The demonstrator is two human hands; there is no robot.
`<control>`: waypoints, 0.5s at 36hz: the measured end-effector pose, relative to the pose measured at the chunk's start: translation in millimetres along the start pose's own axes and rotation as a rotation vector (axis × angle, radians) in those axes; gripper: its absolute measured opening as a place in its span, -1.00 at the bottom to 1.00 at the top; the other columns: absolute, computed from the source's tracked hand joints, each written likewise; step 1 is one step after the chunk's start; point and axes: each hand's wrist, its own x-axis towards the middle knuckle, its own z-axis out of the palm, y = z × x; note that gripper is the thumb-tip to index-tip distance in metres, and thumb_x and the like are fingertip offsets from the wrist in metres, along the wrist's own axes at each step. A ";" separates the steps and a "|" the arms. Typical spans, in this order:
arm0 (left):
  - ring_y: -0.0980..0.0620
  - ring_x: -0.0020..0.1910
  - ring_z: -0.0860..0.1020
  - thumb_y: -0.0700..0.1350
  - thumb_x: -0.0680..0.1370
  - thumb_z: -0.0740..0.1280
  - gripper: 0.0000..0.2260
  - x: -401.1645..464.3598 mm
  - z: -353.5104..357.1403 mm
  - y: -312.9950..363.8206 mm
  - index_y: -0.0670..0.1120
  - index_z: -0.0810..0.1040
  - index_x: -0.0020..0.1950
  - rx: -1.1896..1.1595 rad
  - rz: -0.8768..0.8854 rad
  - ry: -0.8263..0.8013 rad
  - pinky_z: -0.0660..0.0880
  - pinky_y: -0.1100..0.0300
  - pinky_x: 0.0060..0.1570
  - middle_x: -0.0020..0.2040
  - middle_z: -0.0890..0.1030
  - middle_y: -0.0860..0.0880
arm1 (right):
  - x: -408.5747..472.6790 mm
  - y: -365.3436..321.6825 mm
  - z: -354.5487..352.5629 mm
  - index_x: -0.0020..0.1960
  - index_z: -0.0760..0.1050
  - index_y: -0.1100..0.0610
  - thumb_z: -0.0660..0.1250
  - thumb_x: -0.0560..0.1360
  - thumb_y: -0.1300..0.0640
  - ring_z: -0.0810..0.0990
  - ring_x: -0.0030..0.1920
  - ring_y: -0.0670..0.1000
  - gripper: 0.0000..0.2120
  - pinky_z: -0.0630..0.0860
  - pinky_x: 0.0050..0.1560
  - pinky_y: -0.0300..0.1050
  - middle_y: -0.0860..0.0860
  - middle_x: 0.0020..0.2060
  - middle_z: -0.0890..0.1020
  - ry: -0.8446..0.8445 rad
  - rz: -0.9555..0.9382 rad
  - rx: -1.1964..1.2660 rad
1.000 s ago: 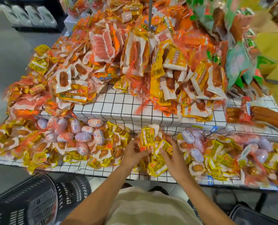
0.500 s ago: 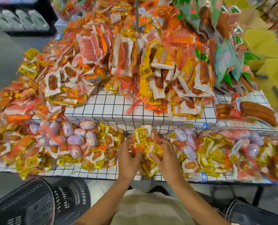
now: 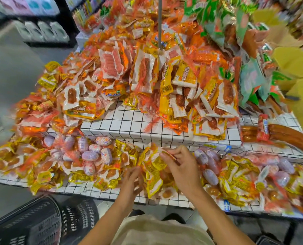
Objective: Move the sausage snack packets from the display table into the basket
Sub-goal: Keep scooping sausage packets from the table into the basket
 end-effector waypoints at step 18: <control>-0.19 0.05 0.70 -0.08 0.35 0.56 -0.65 -3.0 -12.8 45.1 -0.11 0.73 0.12 -0.358 -0.048 -0.168 0.64 -0.08 -0.08 0.09 0.71 -0.20 | 8.9 14.0 -14.4 -0.03 0.57 0.11 0.42 0.57 0.07 0.67 -0.03 -0.13 -0.89 0.58 -0.13 -0.27 -0.08 -0.09 0.71 -0.033 0.161 0.013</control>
